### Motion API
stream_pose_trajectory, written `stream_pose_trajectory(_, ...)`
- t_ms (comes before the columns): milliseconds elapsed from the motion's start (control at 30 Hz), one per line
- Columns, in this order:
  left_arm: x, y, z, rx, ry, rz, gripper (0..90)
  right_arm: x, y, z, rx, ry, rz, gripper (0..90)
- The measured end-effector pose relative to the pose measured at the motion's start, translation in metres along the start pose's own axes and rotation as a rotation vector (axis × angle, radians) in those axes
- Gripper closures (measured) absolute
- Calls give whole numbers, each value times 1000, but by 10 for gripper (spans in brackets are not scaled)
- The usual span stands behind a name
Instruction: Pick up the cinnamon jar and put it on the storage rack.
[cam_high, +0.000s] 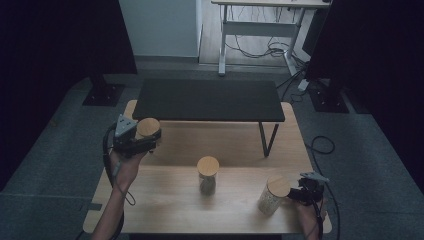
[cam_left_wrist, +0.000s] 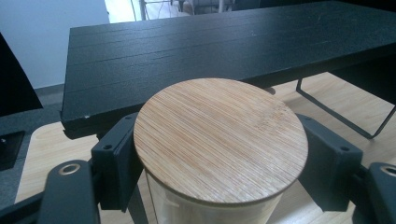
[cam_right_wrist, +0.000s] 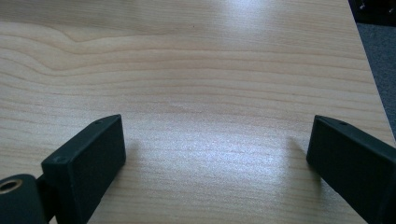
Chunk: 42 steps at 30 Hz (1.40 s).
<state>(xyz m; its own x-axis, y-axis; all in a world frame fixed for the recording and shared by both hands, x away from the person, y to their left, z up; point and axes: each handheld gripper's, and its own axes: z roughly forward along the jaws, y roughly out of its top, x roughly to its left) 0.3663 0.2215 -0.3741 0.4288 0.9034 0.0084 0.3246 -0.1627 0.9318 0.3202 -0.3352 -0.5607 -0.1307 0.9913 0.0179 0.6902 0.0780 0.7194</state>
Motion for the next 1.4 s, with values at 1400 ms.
stream_pose_trajectory(1400, 5, 33, 4, -26, -11, -3, 241, 0, 0, 0, 0, 0, 0, 38)
